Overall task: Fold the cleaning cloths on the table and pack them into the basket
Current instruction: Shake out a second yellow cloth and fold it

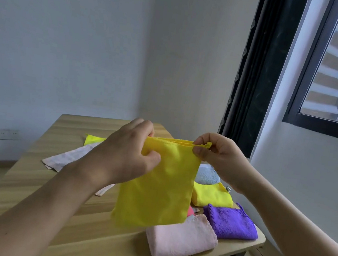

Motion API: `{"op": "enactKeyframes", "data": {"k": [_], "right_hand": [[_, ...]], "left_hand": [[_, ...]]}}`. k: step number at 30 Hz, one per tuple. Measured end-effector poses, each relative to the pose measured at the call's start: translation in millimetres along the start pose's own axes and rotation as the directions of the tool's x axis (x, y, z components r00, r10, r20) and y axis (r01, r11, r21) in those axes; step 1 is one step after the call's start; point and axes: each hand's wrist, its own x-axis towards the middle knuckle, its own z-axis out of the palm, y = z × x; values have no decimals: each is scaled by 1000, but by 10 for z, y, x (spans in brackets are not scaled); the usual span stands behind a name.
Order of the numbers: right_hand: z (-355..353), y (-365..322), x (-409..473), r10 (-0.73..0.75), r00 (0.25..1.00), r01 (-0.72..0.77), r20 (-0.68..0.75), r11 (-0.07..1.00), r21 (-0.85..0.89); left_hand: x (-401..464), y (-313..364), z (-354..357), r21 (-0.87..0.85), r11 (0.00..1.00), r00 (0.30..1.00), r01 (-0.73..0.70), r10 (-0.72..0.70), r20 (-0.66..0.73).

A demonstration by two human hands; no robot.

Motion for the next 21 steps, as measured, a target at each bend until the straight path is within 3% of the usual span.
{"op": "enactKeyframes", "data": {"k": [3,8,16,18,19,20,21], "right_hand": [[167,88,21,-95,995,89,-22,976,-200],[474,202,106,-274,957,289,100,847,-447],[971,416,354,-377,917,392,129,793,-466],[1060,485,345,-330,923,386,200,807,-448],[1112,538,318,-281,921,376,270,818,-434],[1152,583,284,-214,912,358,351,831,-426],[1200,618,250,-124,887,333,444,840,-430]], "left_hand": [[-45,-72,38,168,984,998,61,-60,-9],[-71,-342,127,432,901,995,47,-2,-102],[-148,-804,272,552,828,989,97,-17,-147],[-206,-890,275,487,871,998,67,-51,-46],[-247,-950,291,429,901,991,68,-111,75],[-281,-996,301,365,927,951,88,-187,248],[-317,-1044,331,312,943,861,119,-254,440]]}}
